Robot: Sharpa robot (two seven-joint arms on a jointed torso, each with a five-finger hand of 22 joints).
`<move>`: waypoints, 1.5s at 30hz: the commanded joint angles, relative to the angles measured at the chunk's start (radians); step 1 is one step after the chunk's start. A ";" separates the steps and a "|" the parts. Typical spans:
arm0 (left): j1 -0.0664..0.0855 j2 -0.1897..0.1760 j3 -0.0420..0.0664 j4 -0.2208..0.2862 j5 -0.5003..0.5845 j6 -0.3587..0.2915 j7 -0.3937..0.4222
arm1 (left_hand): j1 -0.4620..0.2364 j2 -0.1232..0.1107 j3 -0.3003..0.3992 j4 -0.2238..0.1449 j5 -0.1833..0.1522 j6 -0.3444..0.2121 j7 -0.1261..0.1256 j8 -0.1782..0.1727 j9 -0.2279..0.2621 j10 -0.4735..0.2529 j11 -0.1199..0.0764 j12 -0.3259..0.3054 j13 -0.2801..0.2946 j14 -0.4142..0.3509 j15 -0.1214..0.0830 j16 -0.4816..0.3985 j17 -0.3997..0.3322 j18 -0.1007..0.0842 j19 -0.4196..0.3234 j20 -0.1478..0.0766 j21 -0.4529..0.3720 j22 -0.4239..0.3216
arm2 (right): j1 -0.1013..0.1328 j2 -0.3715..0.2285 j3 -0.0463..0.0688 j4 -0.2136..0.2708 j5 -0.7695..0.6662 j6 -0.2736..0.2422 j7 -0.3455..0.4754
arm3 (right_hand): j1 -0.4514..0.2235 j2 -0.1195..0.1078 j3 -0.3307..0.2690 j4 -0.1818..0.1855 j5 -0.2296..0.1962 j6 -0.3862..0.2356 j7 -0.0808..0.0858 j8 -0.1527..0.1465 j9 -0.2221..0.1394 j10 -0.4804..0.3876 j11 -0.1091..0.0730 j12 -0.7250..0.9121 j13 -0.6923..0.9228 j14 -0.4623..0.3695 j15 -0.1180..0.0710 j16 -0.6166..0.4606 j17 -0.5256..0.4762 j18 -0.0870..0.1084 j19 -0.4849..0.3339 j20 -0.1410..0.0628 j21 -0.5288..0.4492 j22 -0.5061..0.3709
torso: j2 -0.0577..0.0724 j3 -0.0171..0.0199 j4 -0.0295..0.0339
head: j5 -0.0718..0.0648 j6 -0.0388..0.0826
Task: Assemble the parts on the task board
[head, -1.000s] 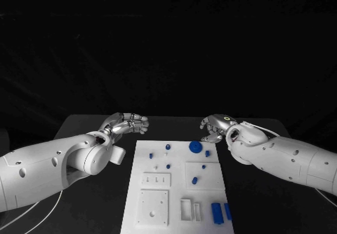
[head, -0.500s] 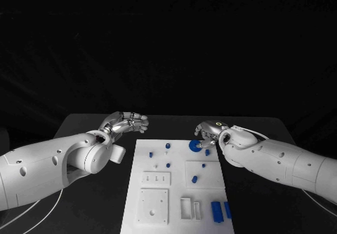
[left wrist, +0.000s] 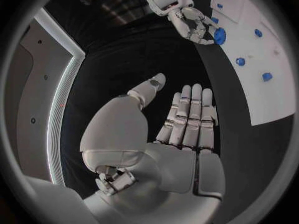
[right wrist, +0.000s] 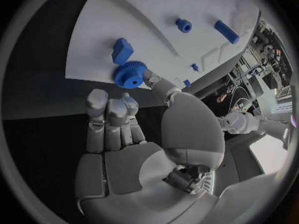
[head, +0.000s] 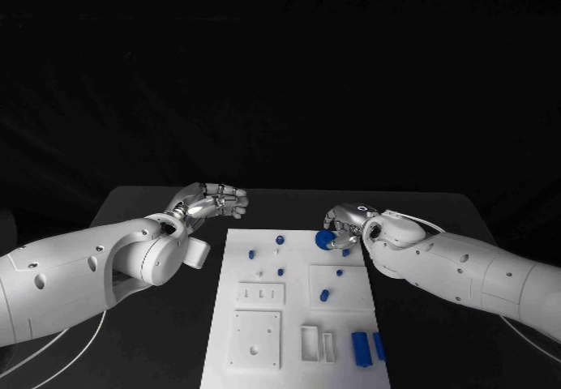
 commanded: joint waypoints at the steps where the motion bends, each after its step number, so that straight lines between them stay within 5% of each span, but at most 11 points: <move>1: 0.001 0.003 0.001 0.000 0.002 0.015 0.008 | -0.013 0.000 0.001 -0.007 0.000 0.008 0.008 -0.003 -0.001 0.002 0.007 -0.004 0.001 -0.002 0.002 -0.003 -0.001 0.019 -0.004 0.003 0.005 0.022 | -0.004 0.006 -0.001 -0.005 -0.011 0.027 0.010 | -0.002 0.009 0.000 -0.003 0.004 0.002 0.000 0.001 0.001 -0.001 0.000 0.005 0.002 -0.005 -0.003 0.004 0.003 0.070 -0.009 -0.001 0.005 0.024 | 0.000 0.0000 -0.0007 | 0.001 -0.002; 27: 0.001 0.002 0.001 0.001 0.002 0.020 0.006 | -0.014 0.000 0.002 -0.007 0.000 0.008 0.008 -0.004 -0.001 0.002 0.007 -0.005 0.002 -0.003 0.002 -0.003 -0.001 0.019 -0.004 0.004 0.005 0.022 | -0.017 0.028 -0.010 -0.035 -0.024 0.066 0.002 | -0.008 0.049 0.083 0.035 -0.041 0.047 -0.007 0.024 0.008 0.005 -0.006 0.007 0.013 -0.002 -0.009 -0.004 0.028 0.070 -0.020 0.000 0.027 0.021 | 0.000 0.0009 -0.0015 | 0.005 -0.014; 30: 0.001 0.003 0.001 0.000 0.002 0.022 0.005 | -0.014 0.000 0.002 -0.007 0.000 0.008 0.008 -0.004 -0.001 0.002 0.007 -0.005 0.002 -0.003 0.002 -0.003 -0.001 0.019 -0.004 0.004 0.005 0.022 | -0.019 0.030 -0.013 -0.035 -0.052 0.067 -0.009 | -0.008 0.045 0.087 0.035 -0.041 0.051 -0.006 0.025 0.008 0.007 -0.005 0.008 0.014 -0.002 -0.008 -0.005 0.030 0.070 -0.020 0.000 0.029 0.022 | 0.000 0.0007 -0.0019 | 0.009 -0.006; 45: 0.001 0.003 0.001 0.000 0.002 0.021 0.005 | -0.014 0.000 0.003 -0.008 -0.001 0.009 0.008 -0.004 -0.001 0.003 0.007 -0.006 0.002 -0.002 0.002 -0.003 -0.001 0.020 -0.004 0.004 0.005 0.022 | -0.038 0.045 -0.025 -0.056 -0.101 0.064 -0.022 | -0.006 0.035 0.091 0.028 -0.042 0.061 -0.007 0.029 0.010 0.015 -0.006 0.013 0.019 0.001 -0.009 -0.004 0.037 0.070 -0.017 -0.003 0.040 0.022 | 0.000 0.0016 0.0006 | 0.006 -0.015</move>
